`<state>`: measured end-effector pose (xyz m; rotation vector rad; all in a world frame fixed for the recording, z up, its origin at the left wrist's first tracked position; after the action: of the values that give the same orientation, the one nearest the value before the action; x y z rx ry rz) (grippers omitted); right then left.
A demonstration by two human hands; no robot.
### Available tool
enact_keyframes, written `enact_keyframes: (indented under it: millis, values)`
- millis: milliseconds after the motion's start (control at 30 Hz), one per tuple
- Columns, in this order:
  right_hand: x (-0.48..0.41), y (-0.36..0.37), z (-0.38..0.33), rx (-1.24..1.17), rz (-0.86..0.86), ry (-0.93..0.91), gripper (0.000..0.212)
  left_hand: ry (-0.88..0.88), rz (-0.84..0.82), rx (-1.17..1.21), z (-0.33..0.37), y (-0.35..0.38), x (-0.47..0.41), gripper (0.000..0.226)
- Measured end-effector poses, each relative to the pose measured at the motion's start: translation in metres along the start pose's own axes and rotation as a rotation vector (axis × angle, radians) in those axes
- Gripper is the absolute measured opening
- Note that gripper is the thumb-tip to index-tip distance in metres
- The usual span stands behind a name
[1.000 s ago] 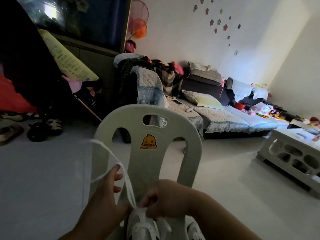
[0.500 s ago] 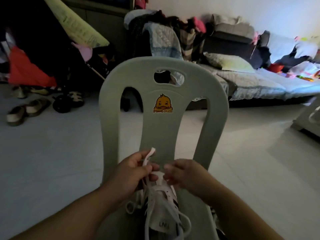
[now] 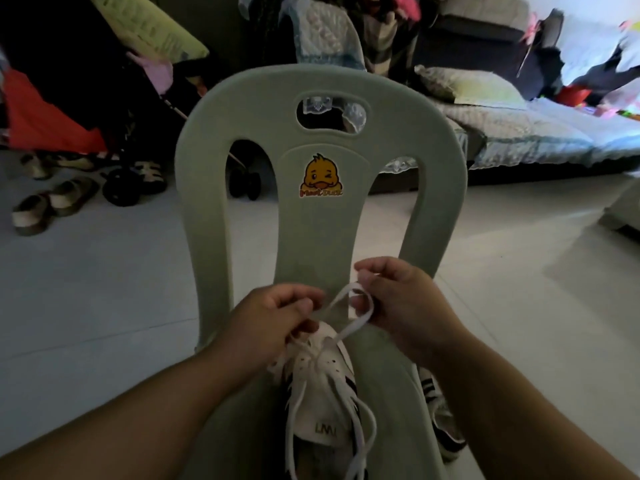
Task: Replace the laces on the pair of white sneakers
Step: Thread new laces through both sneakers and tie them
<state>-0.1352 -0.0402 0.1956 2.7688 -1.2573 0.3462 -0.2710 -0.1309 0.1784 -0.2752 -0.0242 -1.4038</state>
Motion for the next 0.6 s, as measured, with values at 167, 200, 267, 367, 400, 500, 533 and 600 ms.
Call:
enact_keyframes:
  millis: [167, 200, 267, 367, 400, 500, 533, 600]
  values:
    - [0.023, -0.043, -0.019, 0.471, 0.183, -0.023, 0.011, -0.049, 0.004, 0.429, -0.009, -0.006, 0.002, 0.030]
    - [0.025, -0.042, -0.019, 0.560, 0.151, -0.009, 0.011, -0.039, -0.025, 0.512, -0.008, -0.004, 0.002, 0.030]
    - [0.027, -0.025, -0.010, 0.738, 0.020, 0.047, 0.010, -0.026, -0.079, 0.668, -0.007, 0.004, 0.002, 0.030]
    - [0.025, 0.017, 0.005, 0.871, -0.157, 0.071, 0.008, -0.023, -0.124, 0.814, -0.006, 0.014, 0.001, 0.032]
    - [0.023, 0.031, 0.014, 0.897, -0.209, 0.094, 0.012, -0.025, -0.134, 0.833, -0.006, 0.016, 0.001, 0.033]
    - [0.013, 0.053, 0.049, 1.060, -0.271, 0.200, 0.025, -0.029, -0.143, 0.863, -0.005, 0.018, 0.001, 0.034]
    - [0.009, 0.053, 0.058, 1.092, -0.260, 0.225, 0.025, -0.029, -0.143, 0.867, -0.005, 0.017, 0.001, 0.035]
    - [0.006, 0.051, 0.068, 1.083, -0.264, 0.267, 0.023, -0.021, -0.140, 0.859, -0.005, 0.012, 0.001, 0.036]
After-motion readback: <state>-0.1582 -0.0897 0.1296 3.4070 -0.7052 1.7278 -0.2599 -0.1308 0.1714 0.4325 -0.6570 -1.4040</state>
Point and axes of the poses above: each hand's wrist, its own x-axis away from the middle knuckle, its own y-axis out of the palm, z = x × y, the point moved 10 cm from there along -x, towards the middle knuckle, and after that the axes turned 12 degrees about -z, right-handed, at the moved point
